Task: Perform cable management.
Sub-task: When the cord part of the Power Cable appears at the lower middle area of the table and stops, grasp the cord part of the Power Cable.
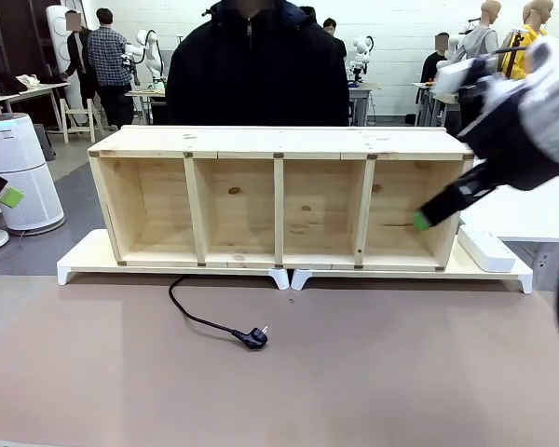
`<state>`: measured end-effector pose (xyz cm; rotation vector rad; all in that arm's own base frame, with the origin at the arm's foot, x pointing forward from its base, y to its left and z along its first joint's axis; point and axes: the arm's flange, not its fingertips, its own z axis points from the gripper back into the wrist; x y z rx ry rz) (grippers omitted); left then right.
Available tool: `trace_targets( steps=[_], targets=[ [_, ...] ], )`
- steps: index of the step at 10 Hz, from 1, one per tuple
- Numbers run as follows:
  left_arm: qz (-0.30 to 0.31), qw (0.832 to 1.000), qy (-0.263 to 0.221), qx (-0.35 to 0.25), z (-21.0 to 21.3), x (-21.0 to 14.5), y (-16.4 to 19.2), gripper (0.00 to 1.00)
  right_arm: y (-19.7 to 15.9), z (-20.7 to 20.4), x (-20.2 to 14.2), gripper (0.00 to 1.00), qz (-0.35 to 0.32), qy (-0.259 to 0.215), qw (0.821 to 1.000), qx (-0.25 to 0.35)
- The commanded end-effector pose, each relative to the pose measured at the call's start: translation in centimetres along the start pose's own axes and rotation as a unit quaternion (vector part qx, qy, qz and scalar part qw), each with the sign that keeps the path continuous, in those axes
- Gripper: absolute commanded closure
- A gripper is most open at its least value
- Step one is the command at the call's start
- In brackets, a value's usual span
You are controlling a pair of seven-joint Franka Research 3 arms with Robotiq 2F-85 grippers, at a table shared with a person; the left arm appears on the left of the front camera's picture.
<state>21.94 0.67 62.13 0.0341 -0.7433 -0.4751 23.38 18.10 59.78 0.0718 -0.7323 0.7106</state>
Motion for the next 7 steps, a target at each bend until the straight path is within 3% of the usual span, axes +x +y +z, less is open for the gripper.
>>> trace_targets(
  steps=[1, 4, 7],
  targets=[
    [0.000, 1.000, -0.005, 0.002, -0.2, 0.3, 0.2, 0.00, 1.8, -4.8, 3.4, 0.00, 0.020, -0.010, 0.999, 0.038],
    [0.000, 1.000, -0.005, 0.002, -0.2, 0.3, 0.2, 0.00, 5.0, -11.6, 5.9, 0.00, 0.054, -0.019, 0.997, 0.044],
    [0.000, 1.000, -0.005, 0.002, -0.2, 0.3, 0.2, 0.00, 7.7, -16.9, 7.9, 0.00, 0.086, 0.025, 0.994, 0.063]
  ],
)
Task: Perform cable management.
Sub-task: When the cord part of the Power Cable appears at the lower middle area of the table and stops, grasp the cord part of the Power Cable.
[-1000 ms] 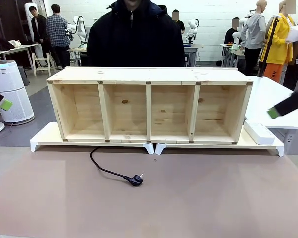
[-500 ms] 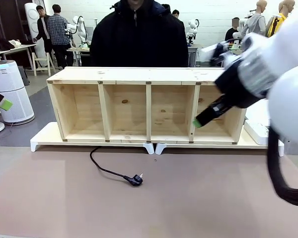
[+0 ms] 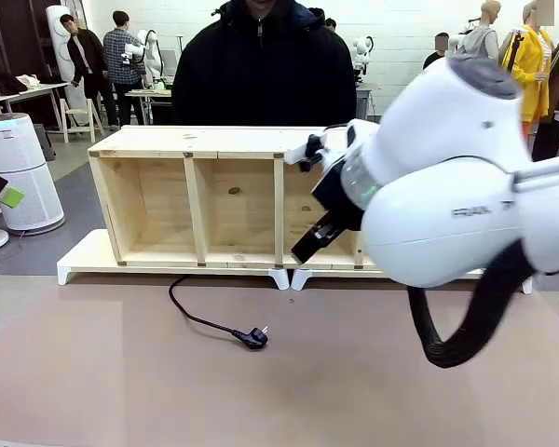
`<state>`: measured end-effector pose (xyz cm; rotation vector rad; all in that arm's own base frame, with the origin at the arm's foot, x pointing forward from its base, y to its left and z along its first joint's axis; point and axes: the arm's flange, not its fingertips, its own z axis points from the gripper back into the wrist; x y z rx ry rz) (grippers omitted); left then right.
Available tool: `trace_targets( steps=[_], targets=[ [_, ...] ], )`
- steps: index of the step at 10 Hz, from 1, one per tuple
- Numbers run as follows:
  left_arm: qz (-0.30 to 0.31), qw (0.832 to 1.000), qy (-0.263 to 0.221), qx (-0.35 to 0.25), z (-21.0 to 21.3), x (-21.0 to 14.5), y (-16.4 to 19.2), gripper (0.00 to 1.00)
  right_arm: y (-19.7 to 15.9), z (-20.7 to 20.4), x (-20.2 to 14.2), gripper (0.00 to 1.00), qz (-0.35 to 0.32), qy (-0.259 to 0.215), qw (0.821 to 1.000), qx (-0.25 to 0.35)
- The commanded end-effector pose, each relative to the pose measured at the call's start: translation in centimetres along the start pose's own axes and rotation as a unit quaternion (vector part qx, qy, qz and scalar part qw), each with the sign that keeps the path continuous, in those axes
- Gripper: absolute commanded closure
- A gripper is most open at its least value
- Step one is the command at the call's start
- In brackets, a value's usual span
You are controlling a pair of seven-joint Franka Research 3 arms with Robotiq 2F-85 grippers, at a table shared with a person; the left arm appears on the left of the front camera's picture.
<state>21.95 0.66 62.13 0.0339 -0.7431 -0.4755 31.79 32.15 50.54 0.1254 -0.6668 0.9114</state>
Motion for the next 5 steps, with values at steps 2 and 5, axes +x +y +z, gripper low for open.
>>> trace_targets(
  steps=[2, 5],
  targets=[
    [0.000, 1.000, -0.005, 0.002, -0.2, 0.3, 0.2, 0.00, 0.5, -2.1, 2.5, 0.00, 0.012, 0.030, 0.999, 0.009],
    [0.000, 1.000, -0.005, 0.002, -0.2, 0.3, 0.2, 0.00, 1.3, -3.4, 3.4, 0.00, 0.020, 0.040, 0.996, 0.080]
  ],
)
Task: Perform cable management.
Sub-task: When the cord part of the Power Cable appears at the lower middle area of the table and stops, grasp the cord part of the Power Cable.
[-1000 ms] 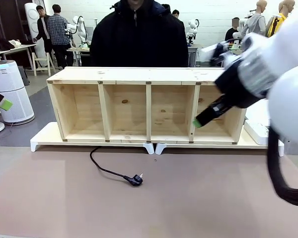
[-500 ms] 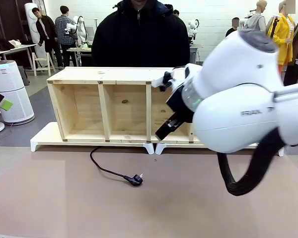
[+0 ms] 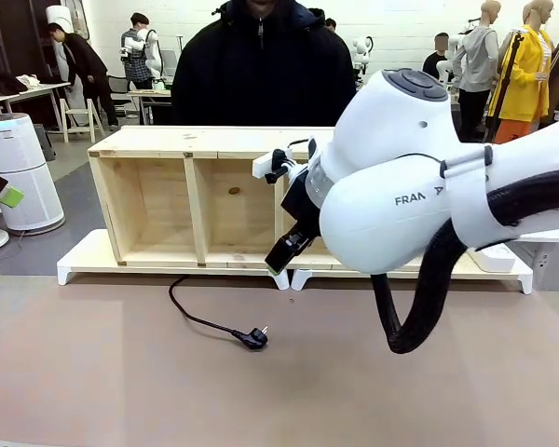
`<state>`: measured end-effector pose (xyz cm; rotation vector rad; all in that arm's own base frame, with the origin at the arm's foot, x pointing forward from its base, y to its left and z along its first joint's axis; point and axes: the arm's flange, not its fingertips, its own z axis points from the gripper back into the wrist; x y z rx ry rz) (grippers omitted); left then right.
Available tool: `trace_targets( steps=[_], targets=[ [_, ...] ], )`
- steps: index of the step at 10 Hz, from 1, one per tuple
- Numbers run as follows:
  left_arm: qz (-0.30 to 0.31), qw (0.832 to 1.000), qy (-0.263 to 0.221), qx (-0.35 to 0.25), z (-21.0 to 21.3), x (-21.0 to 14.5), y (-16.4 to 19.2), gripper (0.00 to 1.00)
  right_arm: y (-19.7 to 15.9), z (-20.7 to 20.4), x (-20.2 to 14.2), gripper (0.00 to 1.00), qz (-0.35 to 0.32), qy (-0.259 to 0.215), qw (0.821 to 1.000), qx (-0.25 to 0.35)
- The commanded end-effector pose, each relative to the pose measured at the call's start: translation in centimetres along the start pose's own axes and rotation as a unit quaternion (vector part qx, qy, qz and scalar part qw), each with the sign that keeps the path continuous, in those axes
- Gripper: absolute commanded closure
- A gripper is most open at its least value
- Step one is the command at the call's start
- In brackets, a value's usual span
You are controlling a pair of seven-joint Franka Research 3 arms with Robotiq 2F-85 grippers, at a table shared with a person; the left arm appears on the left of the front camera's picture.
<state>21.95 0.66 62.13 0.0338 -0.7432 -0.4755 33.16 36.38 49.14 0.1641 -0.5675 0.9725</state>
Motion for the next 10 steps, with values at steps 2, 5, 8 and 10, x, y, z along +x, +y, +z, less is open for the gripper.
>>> trace_targets(
  steps=[2, 5, 8, 10],
  targets=[
    [0.000, 1.000, -0.005, 0.002, -0.2, 0.2, 0.2, 0.00, -0.1, -1.0, 1.9, 0.00, -0.010, 0.028, 0.997, 0.066],
    [0.000, 1.000, -0.005, 0.002, -0.2, 0.2, 0.2, 0.00, 0.1, -1.5, 2.2, 0.00, -0.012, 0.063, 0.997, 0.043],
    [0.000, 1.000, -0.005, 0.002, -0.2, 0.2, 0.2, 0.00, 0.1, -1.7, 1.6, 0.00, -0.013, 0.058, 0.997, 0.049],
    [0.000, 1.000, -0.005, 0.002, -0.2, 0.2, 0.2, 0.00, 0.1, -1.7, 1.6, 0.00, -0.013, 0.058, 0.997, 0.049]
  ],
)
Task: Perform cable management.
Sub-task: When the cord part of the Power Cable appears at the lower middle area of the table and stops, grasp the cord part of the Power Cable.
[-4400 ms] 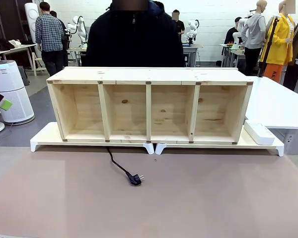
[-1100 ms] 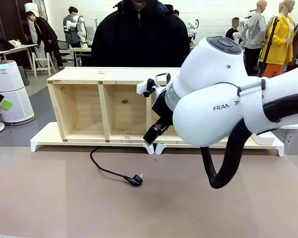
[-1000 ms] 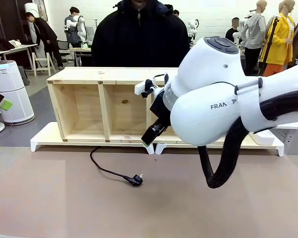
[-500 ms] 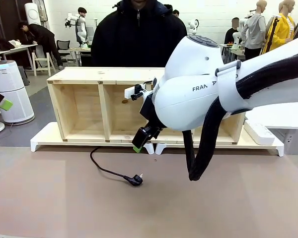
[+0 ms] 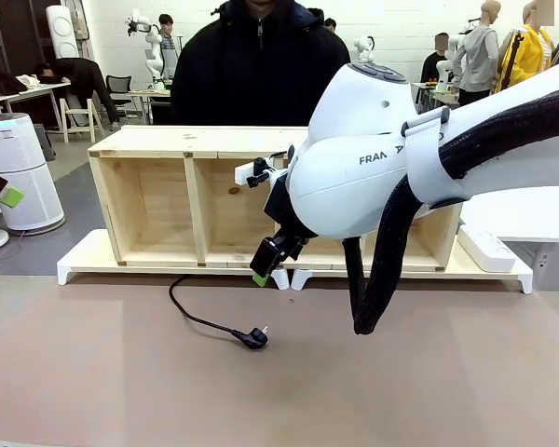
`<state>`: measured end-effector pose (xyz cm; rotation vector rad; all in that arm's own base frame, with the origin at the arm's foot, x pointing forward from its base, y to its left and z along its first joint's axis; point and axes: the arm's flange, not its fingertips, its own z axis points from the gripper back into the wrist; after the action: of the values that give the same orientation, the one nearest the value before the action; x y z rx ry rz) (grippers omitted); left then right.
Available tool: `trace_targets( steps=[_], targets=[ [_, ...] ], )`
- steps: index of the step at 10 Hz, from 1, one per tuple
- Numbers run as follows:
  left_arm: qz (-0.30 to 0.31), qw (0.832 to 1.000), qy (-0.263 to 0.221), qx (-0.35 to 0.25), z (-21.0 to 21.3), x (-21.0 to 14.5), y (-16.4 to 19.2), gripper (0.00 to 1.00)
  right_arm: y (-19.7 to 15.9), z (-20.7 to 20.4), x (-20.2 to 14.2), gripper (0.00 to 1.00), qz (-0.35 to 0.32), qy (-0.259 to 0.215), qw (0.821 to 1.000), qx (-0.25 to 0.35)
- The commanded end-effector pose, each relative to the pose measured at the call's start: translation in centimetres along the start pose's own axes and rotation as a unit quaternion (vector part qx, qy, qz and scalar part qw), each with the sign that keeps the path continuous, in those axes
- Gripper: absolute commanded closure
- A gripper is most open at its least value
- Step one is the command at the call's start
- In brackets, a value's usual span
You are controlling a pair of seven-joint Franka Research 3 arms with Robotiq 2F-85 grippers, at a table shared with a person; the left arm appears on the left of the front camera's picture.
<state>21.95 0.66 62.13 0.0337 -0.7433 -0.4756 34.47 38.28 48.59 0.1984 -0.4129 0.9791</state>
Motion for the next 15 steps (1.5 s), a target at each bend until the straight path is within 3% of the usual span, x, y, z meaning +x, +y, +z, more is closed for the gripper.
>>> trace_targets(
  steps=[1, 6, 11, 15],
  targets=[
    [0.000, 1.000, -0.005, 0.002, -0.2, 0.2, 0.2, 0.00, 0.0, 0.0, -0.1, 0.00, 0.000, 0.000, 1.000, 0.001],
    [0.000, 1.000, -0.005, 0.002, -0.2, 0.2, 0.2, 0.00, -0.1, -0.7, 0.2, 0.00, 0.017, 0.014, 1.000, 0.008],
    [0.000, 1.000, -0.005, 0.002, -0.2, 0.2, 0.2, 0.00, -0.4, -7.4, 4.0, 0.00, 0.076, 0.089, 0.993, 0.036],
    [0.000, 1.000, -0.005, 0.002, -0.2, 0.2, 0.2, 0.00, -0.1, -12.2, 5.8, 0.00, 0.123, 0.111, 0.986, 0.016]
  ],
)
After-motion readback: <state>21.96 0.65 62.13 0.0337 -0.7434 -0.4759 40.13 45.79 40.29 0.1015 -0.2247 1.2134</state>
